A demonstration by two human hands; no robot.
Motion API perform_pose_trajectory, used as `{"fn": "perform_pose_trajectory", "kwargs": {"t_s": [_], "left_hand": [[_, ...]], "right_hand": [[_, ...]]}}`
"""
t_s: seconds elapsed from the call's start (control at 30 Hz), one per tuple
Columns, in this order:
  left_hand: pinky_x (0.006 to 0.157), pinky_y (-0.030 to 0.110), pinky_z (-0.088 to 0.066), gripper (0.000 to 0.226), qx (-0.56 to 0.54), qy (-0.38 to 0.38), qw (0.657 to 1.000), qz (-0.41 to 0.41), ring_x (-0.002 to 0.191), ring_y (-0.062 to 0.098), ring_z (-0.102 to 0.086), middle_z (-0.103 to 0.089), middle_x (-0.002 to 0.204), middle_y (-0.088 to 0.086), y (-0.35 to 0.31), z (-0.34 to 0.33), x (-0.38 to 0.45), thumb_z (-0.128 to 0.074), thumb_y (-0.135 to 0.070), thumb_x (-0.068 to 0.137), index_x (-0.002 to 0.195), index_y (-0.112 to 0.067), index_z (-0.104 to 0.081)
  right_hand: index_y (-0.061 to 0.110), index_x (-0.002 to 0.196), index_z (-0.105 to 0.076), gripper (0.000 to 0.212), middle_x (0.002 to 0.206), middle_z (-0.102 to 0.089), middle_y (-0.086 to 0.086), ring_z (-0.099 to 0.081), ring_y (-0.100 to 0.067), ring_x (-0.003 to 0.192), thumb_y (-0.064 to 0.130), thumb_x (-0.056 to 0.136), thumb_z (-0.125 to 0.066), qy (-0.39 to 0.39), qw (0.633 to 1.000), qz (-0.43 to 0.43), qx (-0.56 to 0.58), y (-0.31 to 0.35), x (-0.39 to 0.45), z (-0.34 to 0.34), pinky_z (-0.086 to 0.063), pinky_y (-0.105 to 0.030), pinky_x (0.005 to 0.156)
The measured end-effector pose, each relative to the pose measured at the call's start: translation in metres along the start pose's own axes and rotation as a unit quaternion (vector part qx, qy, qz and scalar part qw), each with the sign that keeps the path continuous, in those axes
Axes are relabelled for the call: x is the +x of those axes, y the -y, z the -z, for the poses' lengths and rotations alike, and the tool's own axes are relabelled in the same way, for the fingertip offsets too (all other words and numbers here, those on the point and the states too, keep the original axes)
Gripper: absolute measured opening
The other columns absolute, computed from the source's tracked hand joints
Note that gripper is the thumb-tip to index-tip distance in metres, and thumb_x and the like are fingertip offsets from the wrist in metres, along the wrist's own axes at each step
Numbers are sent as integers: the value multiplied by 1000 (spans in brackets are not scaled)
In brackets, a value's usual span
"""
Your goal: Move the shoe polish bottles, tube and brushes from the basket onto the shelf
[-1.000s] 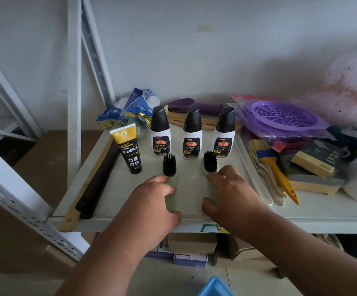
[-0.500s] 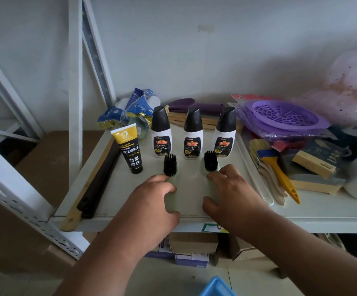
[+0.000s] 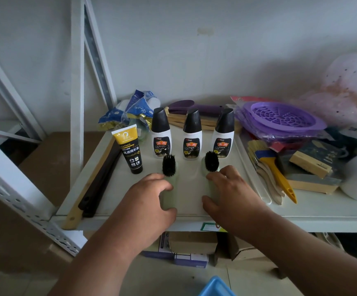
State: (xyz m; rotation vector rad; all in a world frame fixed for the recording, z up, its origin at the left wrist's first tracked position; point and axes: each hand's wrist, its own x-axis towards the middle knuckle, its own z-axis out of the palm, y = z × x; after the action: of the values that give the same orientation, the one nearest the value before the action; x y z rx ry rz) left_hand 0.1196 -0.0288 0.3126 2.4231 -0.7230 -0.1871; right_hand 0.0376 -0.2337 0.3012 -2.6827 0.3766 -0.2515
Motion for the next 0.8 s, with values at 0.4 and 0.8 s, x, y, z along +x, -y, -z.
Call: {"fn": "perform_pose_trajectory", "kwargs": {"t_s": [0.4, 0.8], "left_hand": [[101, 22, -52, 52, 2, 11, 1000, -2, 120, 8, -60, -46, 157, -20, -2, -1, 1, -84, -34, 86, 136, -30, -69], [83, 18, -54, 59, 7, -5, 1000, -4, 99, 2, -63, -55, 129, -22, -2, -5, 4, -93, -41, 75, 128, -29, -72]], "right_hand": [[23, 144, -52, 56, 128, -46, 1, -62, -19, 99, 44, 93, -63, -1, 1000, 3, -5, -3, 2, -1, -55, -28, 82], [29, 148, -45, 63, 135, -47, 0, -60, -20, 104, 47, 91, -65, -15, 1000, 1, 6, -10, 6, -1, -54, -30, 85]]}}
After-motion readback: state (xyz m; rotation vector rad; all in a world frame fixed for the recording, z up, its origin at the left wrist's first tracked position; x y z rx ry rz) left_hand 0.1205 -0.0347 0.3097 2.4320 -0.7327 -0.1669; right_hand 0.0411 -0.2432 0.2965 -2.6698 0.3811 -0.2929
